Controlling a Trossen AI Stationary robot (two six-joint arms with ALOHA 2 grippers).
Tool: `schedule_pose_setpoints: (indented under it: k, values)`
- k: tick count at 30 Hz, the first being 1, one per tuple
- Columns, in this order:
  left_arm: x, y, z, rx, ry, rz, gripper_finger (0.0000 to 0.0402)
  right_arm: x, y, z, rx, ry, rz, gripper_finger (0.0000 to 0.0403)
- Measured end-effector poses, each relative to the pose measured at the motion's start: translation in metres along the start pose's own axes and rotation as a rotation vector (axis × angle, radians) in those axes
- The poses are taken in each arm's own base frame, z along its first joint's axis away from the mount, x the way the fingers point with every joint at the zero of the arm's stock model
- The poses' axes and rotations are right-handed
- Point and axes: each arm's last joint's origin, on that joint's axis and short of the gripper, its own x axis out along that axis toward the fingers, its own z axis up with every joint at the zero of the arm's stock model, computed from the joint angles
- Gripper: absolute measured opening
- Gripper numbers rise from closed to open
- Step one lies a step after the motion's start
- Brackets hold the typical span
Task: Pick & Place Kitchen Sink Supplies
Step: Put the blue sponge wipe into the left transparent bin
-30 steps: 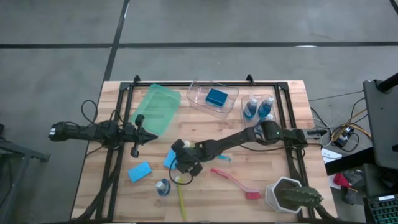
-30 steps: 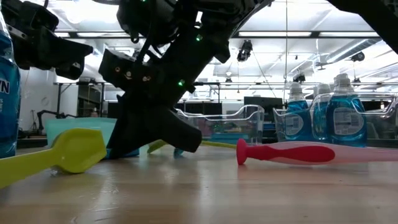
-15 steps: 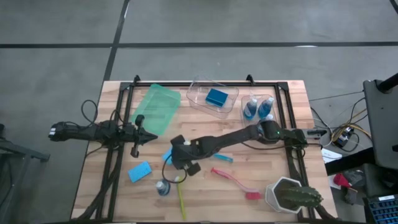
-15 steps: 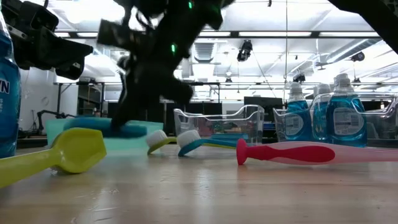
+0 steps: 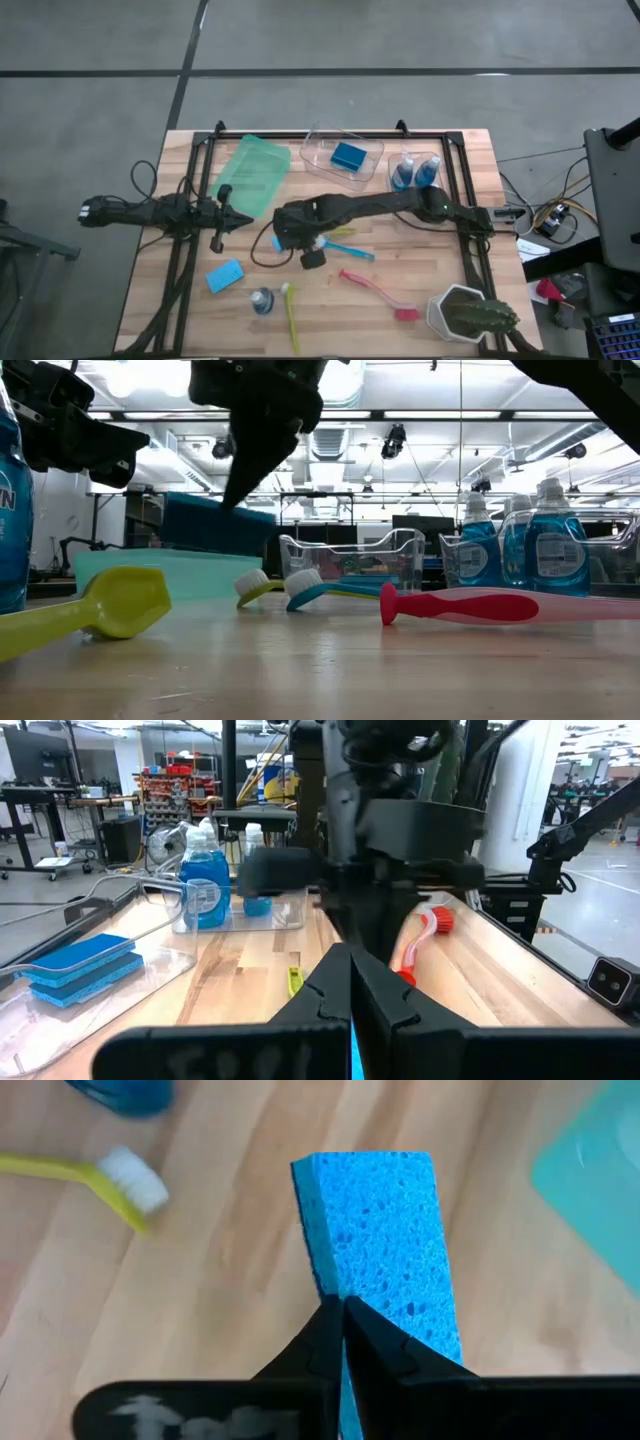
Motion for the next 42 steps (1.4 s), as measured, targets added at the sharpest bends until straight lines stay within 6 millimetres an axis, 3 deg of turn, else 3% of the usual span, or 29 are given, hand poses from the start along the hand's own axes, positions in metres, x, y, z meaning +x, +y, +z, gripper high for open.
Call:
schedule_pose_setpoints:
  k: [17, 28, 35, 42]
  values:
    - [0.000, 0.000, 0.000, 0.000, 0.000, 0.000, 0.0000, -0.041, -0.042, -0.020, 0.257, 0.139, -0.259, 0.0008]
    - [0.000, 0.000, 0.000, 0.000, 0.000, 0.001, 0.0000, -0.104, -0.074, -0.038, 0.419, 0.122, -0.471, 0.0008]
    - [0.000, 0.000, 0.000, 0.000, 0.000, 0.000, 0.0000, -0.135, -0.104, -0.054, 0.537, 0.087, -0.560, 0.0008]
    - [0.000, 0.000, 0.000, 0.000, 0.000, 0.000, 0.0000, -0.146, -0.143, -0.081, 0.666, 0.120, -0.604, 0.0008]
